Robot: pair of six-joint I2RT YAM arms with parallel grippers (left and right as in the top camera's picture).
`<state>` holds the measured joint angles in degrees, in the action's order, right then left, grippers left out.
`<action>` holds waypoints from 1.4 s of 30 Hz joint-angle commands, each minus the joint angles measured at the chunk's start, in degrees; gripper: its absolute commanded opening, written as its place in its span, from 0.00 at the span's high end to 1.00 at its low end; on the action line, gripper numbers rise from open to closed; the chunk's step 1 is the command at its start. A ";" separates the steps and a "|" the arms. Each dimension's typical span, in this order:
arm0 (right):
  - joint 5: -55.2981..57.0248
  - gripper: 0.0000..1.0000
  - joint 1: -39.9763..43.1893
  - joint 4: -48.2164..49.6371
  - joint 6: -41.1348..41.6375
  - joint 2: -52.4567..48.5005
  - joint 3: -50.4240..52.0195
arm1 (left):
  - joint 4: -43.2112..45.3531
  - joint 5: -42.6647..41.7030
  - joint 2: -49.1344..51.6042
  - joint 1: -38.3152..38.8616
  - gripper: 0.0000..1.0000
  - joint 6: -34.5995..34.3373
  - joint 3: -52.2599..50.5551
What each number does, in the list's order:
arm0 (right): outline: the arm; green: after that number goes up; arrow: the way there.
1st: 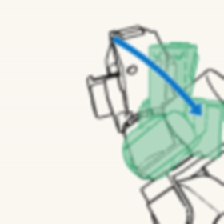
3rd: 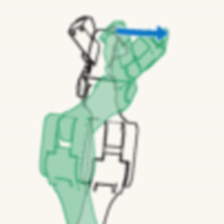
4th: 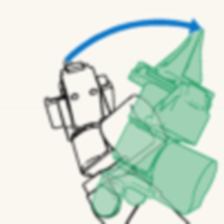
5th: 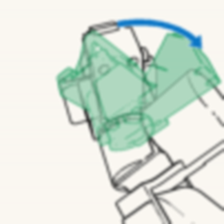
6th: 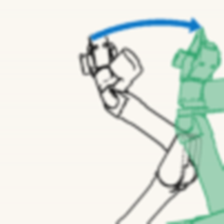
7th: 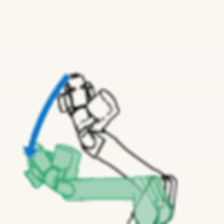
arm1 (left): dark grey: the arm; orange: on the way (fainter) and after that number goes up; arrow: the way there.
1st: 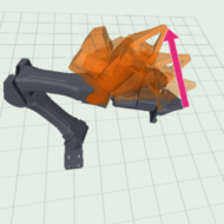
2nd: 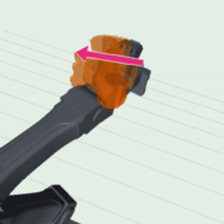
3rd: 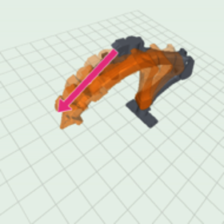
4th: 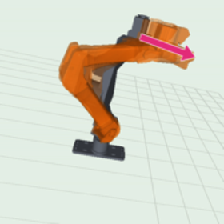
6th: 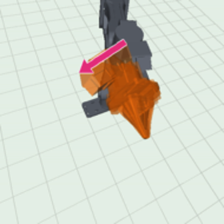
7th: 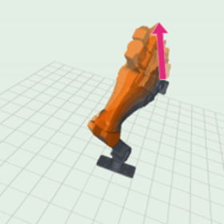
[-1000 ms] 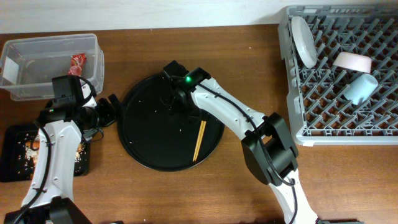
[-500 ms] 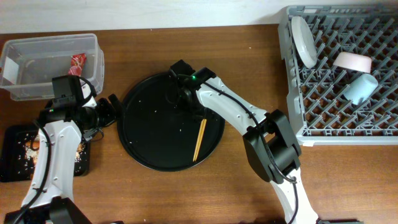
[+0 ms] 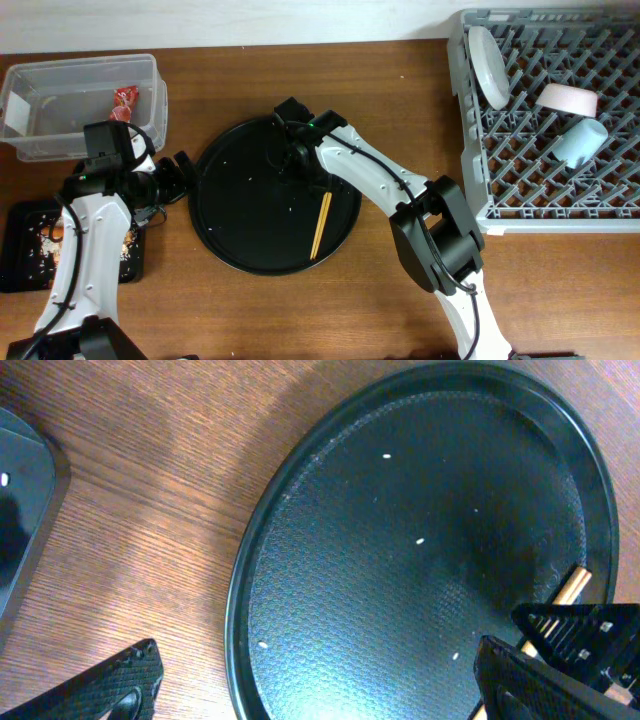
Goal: Sort waste into correct bins and load items into the dishwasher rack
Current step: 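Move the right gripper to the chopsticks and grasp one, then carry the chopstick to the rack and insert it upright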
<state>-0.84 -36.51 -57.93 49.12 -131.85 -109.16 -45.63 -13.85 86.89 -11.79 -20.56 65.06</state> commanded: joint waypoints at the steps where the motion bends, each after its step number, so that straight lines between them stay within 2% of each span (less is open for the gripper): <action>1: -0.22 0.14 0.11 0.31 0.94 0.11 0.66 | 0.11 0.20 0.20 0.13 0.01 0.90 -0.04; 37: -3.19 0.14 -0.39 3.32 0.90 -3.58 1.88 | 0.11 0.17 0.20 0.13 0.01 0.90 -0.04; 38: -2.99 0.16 -0.39 3.39 0.92 -3.58 2.54 | 0.11 0.17 0.20 0.13 0.01 0.90 -0.04; 42: -0.81 0.48 -0.37 3.56 0.94 -3.58 5.44 | 0.11 0.17 0.20 0.13 0.01 0.90 -0.04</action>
<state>-1.69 -36.53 -54.96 49.71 -133.75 -107.31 -45.60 -13.85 86.89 -11.79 -20.56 65.06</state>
